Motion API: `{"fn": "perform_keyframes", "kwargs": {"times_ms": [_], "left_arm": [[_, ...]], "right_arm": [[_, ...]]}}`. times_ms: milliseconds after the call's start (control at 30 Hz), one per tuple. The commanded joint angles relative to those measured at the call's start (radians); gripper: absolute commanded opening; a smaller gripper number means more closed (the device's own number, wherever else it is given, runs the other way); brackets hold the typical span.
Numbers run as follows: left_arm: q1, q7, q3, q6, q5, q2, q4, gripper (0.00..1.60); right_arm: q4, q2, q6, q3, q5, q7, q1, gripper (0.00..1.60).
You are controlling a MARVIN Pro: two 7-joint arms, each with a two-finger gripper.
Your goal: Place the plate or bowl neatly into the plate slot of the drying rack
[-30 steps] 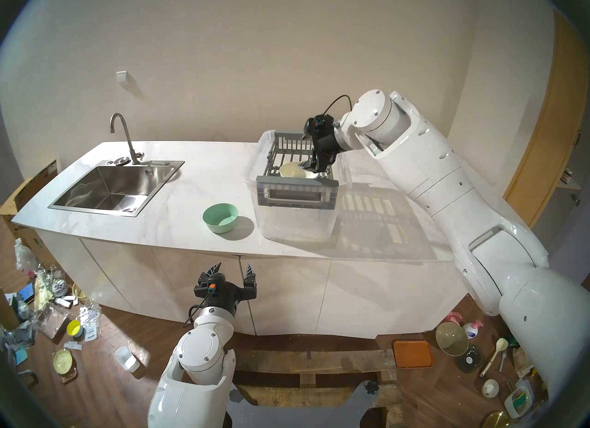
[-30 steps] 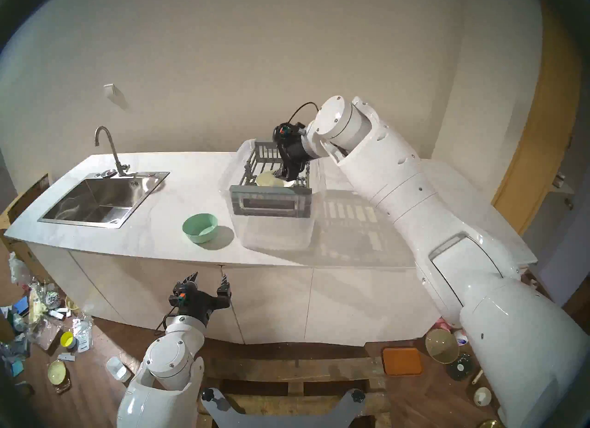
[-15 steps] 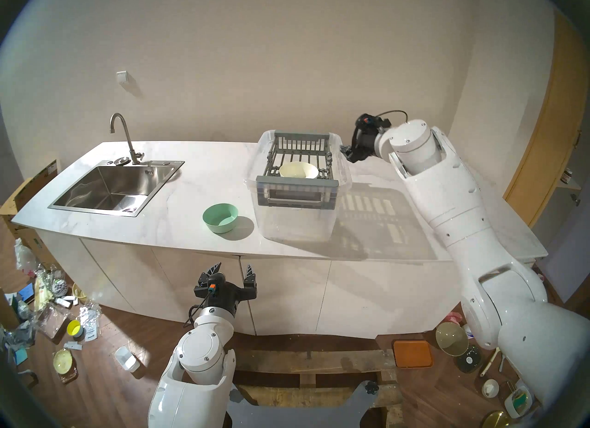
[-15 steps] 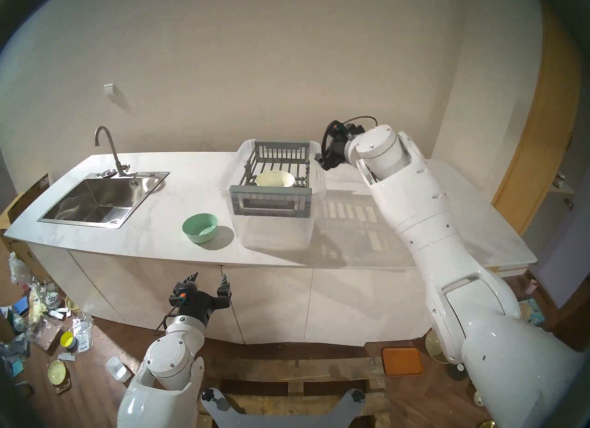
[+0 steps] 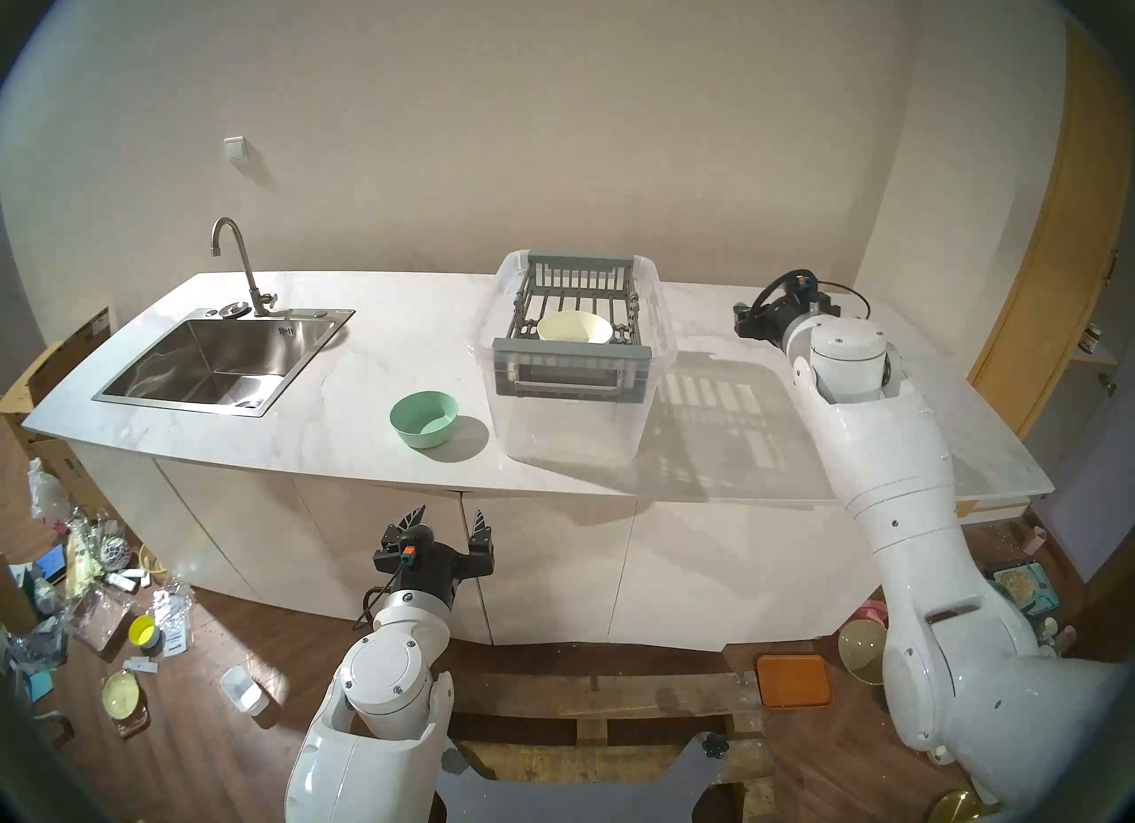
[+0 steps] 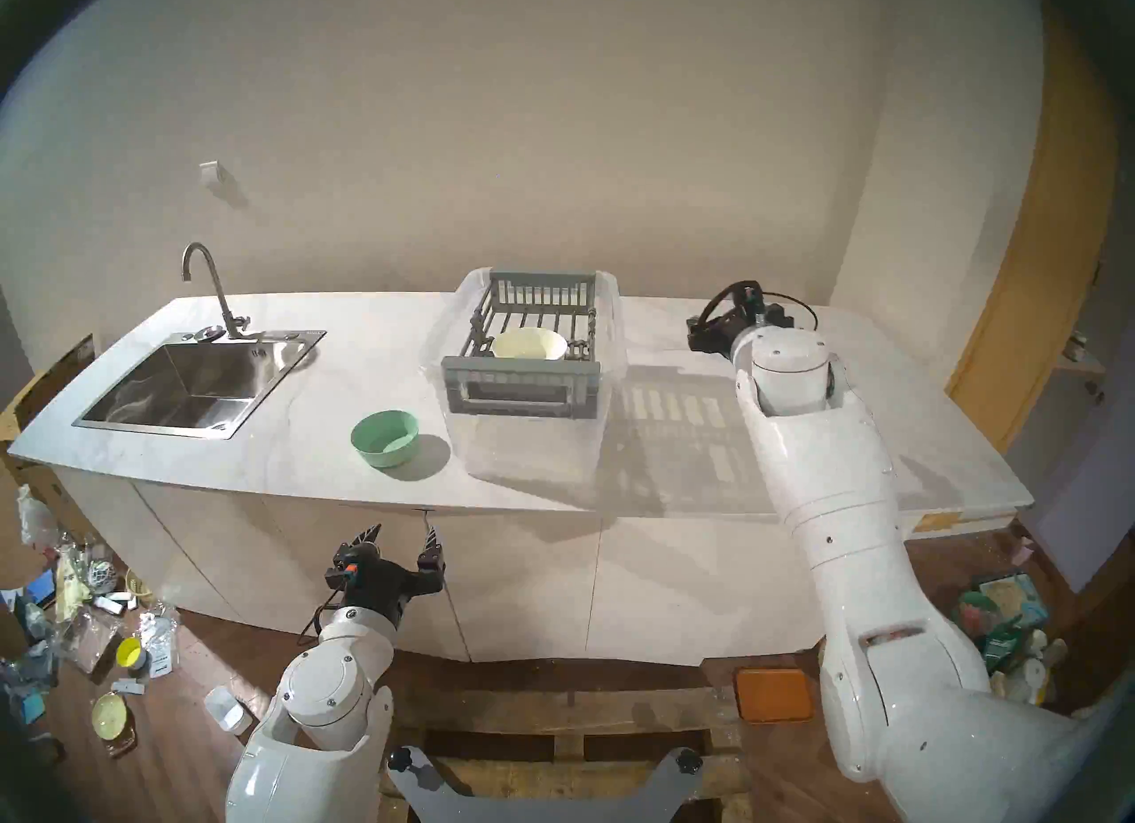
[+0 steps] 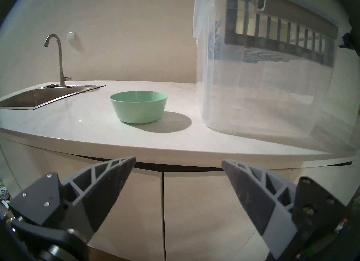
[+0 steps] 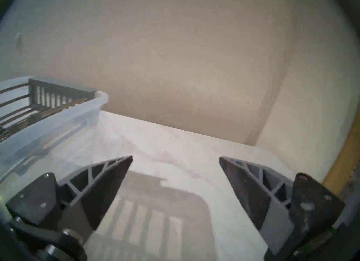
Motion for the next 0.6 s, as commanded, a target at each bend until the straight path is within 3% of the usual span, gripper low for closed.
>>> {"fn": "perform_keyframes", "kwargs": {"times_ms": [0, 267, 567], "left_arm": [[-0.005, -0.004, 0.003, -0.006, -0.002, 0.001, -0.029, 1.6], [-0.004, -0.006, 0.003, -0.005, -0.002, 0.001, -0.032, 1.6], [-0.004, -0.005, 0.003, -0.005, -0.002, 0.001, -0.03, 1.6]], "right_arm": [[-0.09, -0.031, -0.098, 0.092, 0.001, -0.122, -0.106, 1.6], [-0.127, -0.069, -0.183, 0.093, 0.009, -0.198, -0.164, 1.6], [-0.14, -0.052, -0.181, 0.07, 0.002, -0.186, -0.189, 1.6]]}}
